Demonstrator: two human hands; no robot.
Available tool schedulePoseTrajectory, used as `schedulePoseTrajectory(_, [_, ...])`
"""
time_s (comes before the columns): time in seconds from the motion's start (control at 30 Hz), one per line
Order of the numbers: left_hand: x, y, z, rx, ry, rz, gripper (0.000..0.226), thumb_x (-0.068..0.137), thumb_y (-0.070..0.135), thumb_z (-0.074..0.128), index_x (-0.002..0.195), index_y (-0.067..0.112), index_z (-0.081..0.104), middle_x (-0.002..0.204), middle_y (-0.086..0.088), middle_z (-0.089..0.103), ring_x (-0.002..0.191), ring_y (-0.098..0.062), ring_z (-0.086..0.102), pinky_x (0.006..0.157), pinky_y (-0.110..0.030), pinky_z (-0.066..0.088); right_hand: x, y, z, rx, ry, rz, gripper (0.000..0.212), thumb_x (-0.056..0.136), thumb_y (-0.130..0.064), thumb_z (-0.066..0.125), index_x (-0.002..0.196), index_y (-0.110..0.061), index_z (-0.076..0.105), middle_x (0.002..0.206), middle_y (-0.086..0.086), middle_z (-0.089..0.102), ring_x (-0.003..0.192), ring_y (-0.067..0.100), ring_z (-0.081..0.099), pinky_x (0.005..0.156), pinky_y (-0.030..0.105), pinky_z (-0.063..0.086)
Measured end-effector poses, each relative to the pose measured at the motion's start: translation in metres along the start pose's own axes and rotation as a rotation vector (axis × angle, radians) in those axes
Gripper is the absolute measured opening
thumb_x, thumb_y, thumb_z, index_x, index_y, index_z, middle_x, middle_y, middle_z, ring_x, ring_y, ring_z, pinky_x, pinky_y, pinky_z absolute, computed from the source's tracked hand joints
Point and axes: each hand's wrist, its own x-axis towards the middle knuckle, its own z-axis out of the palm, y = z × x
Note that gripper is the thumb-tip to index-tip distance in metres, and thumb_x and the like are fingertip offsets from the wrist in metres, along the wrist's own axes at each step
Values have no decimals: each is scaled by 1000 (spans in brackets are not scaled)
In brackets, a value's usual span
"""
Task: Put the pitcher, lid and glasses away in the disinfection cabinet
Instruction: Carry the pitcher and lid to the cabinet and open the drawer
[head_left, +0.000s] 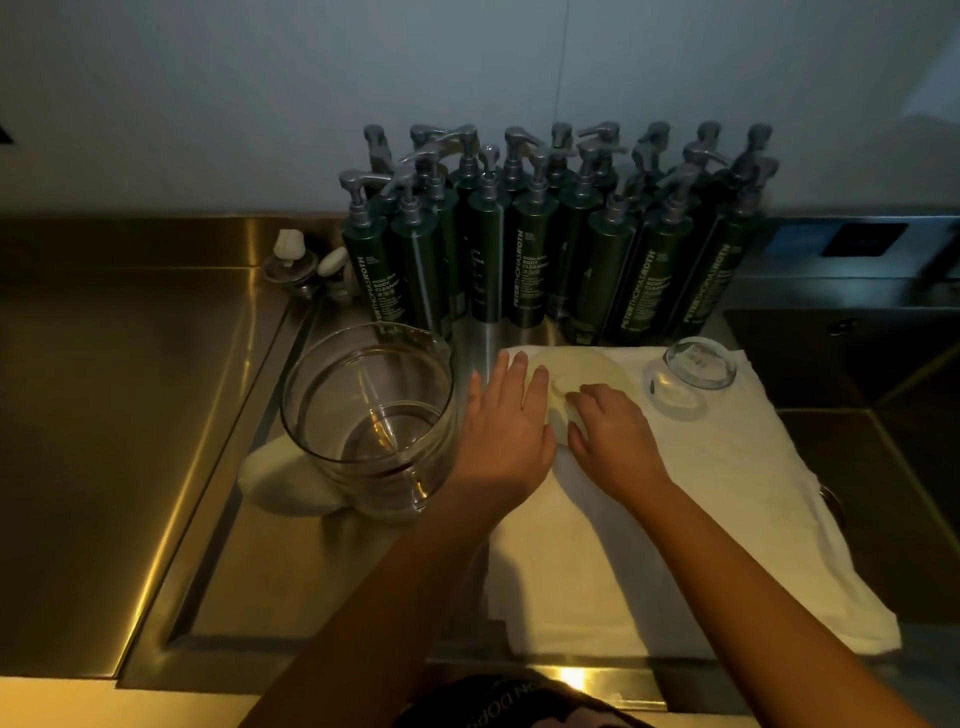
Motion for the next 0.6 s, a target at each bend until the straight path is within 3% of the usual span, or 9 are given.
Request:
schedulePoseTrajectory(0.2, [14, -2, 8, -61, -6, -17, 60, 92, 22, 48, 146, 6, 25, 155, -16, 15, 144, -29, 3, 113, -46, -2, 21, 12, 19, 14, -139, 4, 51, 54, 2, 82, 102, 2, 67, 101, 29, 64, 83, 44, 64, 67, 48, 53])
schedulePoseTrajectory(0.3, [17, -1, 5, -56, 0, -37, 54, 85, 22, 47, 135, 2, 45, 144, -21, 38, 137, -36, 28, 108, -55, 18, 32, 16, 29, 45, -208, 48, 47, 71, 1, 70, 117, -1, 62, 123, 31, 54, 108, 46, 55, 87, 50, 46])
schedulePoseTrajectory(0.4, [19, -4, 11, -11, 43, -37, 57, 74, 28, 36, 118, 1, 59, 125, -23, 57, 120, -39, 51, 91, -62, 36, 40, 20, 38, -10, -289, 76, 46, 90, -8, 50, 136, -12, 46, 145, 22, 33, 131, 36, 34, 103, 42, 32])
schedulePoseTrajectory(0.5, [21, -6, 11, -4, 47, -33, 57, 73, 28, 36, 116, -2, 60, 122, -25, 58, 117, -41, 53, 88, -64, 38, 44, 21, 41, -53, -353, 75, 46, 95, -15, 43, 141, -20, 38, 150, 17, 24, 135, 33, 26, 105, 37, 28])
schedulePoseTrajectory(0.6, [21, -7, 12, -24, 31, -43, 57, 73, 27, 36, 115, -3, 60, 122, -25, 58, 117, -42, 53, 89, -63, 37, 45, 22, 42, -93, -383, 70, 49, 94, -17, 47, 142, -23, 36, 148, 14, 26, 132, 31, 27, 100, 35, 32])
